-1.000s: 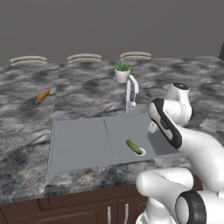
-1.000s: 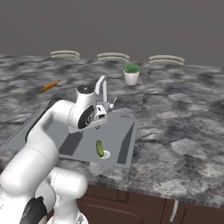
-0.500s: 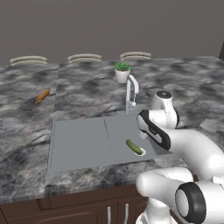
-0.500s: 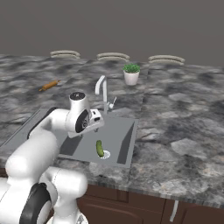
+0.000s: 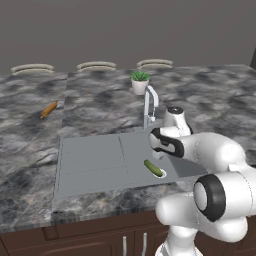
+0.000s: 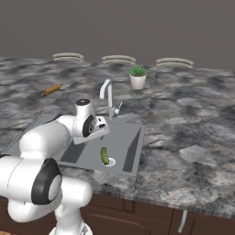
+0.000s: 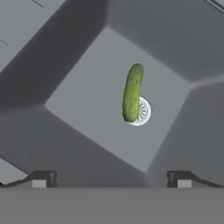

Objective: Turn on the sink faucet. Then move the cucumber from the counter to the sink. Turn off the sink. Move the vegetable from the sink to the pot next to the stove. Finally move the pot to the front center burner.

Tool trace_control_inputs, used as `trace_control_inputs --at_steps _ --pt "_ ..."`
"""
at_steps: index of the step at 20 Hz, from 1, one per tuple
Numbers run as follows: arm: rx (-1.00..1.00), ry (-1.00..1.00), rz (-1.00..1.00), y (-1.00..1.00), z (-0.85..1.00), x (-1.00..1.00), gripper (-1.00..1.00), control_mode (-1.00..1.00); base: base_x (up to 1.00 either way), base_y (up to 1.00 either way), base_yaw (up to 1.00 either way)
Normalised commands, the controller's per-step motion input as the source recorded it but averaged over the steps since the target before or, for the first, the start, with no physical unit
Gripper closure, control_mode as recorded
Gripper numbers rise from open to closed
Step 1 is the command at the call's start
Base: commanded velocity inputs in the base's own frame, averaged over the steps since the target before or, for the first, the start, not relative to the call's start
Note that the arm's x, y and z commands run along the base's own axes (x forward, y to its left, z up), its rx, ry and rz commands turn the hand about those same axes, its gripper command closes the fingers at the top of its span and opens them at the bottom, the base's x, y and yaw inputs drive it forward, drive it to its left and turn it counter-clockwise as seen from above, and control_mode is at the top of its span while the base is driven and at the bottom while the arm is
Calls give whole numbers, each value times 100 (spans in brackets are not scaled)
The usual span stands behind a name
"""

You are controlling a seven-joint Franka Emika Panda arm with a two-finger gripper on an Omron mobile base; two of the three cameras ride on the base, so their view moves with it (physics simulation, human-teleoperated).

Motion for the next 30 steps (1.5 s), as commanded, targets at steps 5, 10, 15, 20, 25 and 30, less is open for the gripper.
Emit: trace_control_inputs --at_steps 5,10,15,20,25,30 --pt "0 4 -2 0 -35 37 -100 -100 0 0 0" --pt "0 2 0 0 -38 28 -100 -100 0 0 0" --pt "0 0 0 0 -42 18 -100 -100 0 0 0" --pt "0 0 0 0 -43 13 -100 -100 0 0 0" --pt "0 0 0 0 -40 15 -100 -100 0 0 0" --pt "0 0 0 0 -36 14 -100 -100 0 0 0"
